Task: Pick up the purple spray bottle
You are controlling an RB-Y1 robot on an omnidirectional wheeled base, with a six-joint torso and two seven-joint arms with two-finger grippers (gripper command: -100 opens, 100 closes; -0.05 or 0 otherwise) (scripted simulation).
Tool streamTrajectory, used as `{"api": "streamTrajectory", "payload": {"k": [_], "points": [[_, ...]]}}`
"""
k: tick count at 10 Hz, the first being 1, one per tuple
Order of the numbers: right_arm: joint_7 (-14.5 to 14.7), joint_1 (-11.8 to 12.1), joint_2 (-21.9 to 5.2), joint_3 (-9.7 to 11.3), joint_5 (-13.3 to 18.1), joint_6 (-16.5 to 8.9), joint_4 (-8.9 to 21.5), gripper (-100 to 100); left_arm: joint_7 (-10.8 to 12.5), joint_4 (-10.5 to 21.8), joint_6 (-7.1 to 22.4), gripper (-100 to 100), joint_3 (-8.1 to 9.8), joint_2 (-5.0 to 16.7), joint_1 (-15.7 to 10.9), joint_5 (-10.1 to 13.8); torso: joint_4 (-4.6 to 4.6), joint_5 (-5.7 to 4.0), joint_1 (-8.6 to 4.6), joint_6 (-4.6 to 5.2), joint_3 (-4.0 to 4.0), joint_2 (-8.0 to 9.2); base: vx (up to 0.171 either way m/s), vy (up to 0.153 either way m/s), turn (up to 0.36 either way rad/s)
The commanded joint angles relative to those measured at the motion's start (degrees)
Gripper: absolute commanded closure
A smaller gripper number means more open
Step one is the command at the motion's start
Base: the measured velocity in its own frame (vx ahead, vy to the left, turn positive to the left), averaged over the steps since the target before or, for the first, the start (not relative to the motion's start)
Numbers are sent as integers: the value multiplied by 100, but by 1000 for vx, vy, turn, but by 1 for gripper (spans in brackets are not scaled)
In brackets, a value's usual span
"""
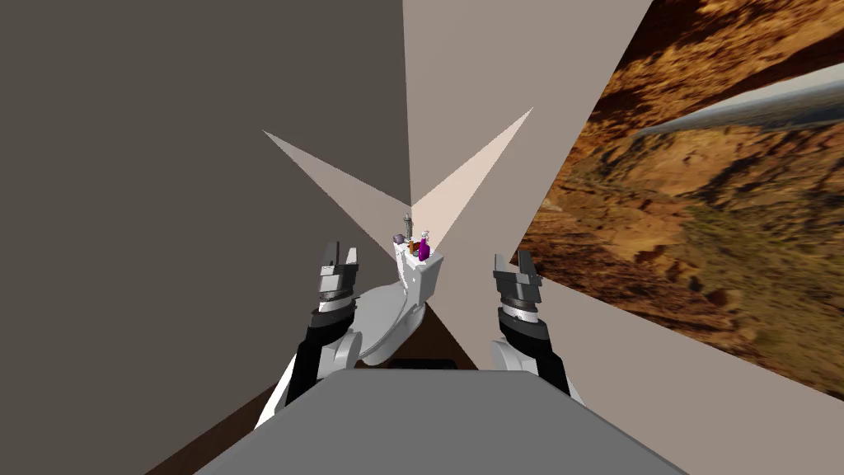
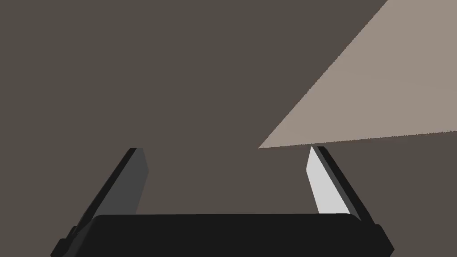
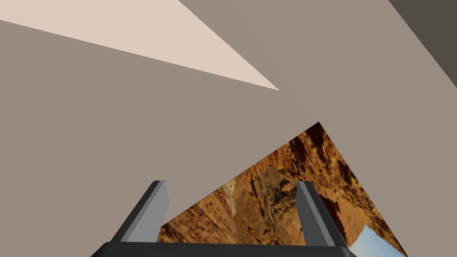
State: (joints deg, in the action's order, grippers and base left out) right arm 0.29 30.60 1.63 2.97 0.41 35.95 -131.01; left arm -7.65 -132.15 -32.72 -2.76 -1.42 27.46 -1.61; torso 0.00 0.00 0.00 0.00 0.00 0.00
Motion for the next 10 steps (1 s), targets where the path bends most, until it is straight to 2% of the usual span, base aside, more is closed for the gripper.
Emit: {"api": "streamTrajectory", "payload": {"k": [1, 5, 9, 10], "points": [[0, 0, 0, 0, 0, 0, 0, 0, -14, 67, -10, -100, -33, 210, -43, -34, 0, 0, 0, 0, 0, 0, -17, 15, 25], [0, -1, 0, 0, 0, 0, 0, 0, -81, 459, -75, -100, -235, 844, -323, -231, 5, 4, 18, 0, 15, 26, -64, 39, 47], [0, -1, 0, -1, 0, 0, 0, 0, -162, 1105, -179, -100, -590, 1425, -845, -560, 8, 6, 26, 0, 20, 35, -88, 62, 63], [0, -1, 0, 0, 0, 0, 0, 0, -162, 1142, -179, -100, -590, 1425, -845, -560, 8, 6, 23, 0, 20, 35, -64, 46, 11]]}}
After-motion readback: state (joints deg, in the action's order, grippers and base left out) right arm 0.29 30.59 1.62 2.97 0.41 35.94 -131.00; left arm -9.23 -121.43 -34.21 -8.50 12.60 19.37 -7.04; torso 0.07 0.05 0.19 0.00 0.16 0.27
